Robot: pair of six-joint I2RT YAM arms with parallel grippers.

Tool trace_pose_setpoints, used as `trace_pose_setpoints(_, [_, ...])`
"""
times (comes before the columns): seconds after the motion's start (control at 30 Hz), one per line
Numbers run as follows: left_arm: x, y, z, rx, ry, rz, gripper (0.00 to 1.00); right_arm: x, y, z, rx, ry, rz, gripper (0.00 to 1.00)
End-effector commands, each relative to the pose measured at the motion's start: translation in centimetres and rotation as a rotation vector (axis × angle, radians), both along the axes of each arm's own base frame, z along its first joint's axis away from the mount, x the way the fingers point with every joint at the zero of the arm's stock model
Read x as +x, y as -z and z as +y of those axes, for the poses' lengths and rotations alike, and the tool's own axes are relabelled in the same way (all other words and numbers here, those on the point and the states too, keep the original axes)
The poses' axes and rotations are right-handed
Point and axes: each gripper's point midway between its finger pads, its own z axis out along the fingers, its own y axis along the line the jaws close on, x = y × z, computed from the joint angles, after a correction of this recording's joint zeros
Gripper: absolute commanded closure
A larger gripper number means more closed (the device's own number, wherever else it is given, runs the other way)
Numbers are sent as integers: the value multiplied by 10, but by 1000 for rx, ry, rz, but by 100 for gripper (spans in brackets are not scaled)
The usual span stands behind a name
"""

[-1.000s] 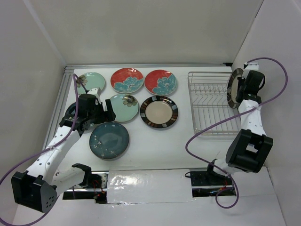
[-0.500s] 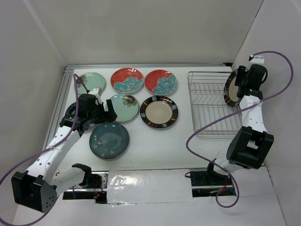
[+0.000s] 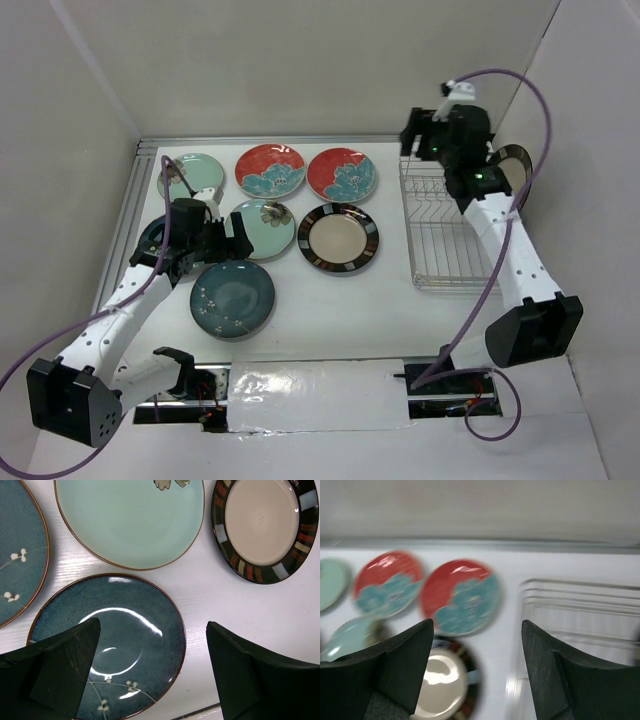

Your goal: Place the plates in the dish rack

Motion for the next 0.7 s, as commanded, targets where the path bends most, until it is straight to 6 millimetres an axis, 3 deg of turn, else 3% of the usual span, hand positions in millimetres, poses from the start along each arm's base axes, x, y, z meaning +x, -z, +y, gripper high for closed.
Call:
trace_pose_setpoints(0.0, [2,-2,-4,-10,24,-18,0,-32,25,80,180,-210,140,22])
trace_pose_setpoints(0.13, [3,6,-1,10,10,8,0,-68,74,164,313,-396,299,22])
trace_pose_setpoints(0.2, [3,8,-3,6,17,19,0,-83,85,183,353,-428,325,22])
trace_pose_setpoints(0.23, [3,11,-3,9,17,28,0,-96,105,199,377,-433,377,21])
trace_pose_setpoints(0.3, [2,12,-8,-13,29,44,0,-108,112,205,383,-425,378,22])
trace_pose_setpoints(0.33, [4,10,-15,-52,39,43,0,-116,127,211,386,-427,414,22])
trace_pose_setpoints(0.43, [4,14,-36,-149,92,87,0,-130,136,211,386,-428,431,21])
trace_pose_setpoints(0.67, [25,3,-101,-386,130,126,4,-141,131,193,407,-371,399,21])
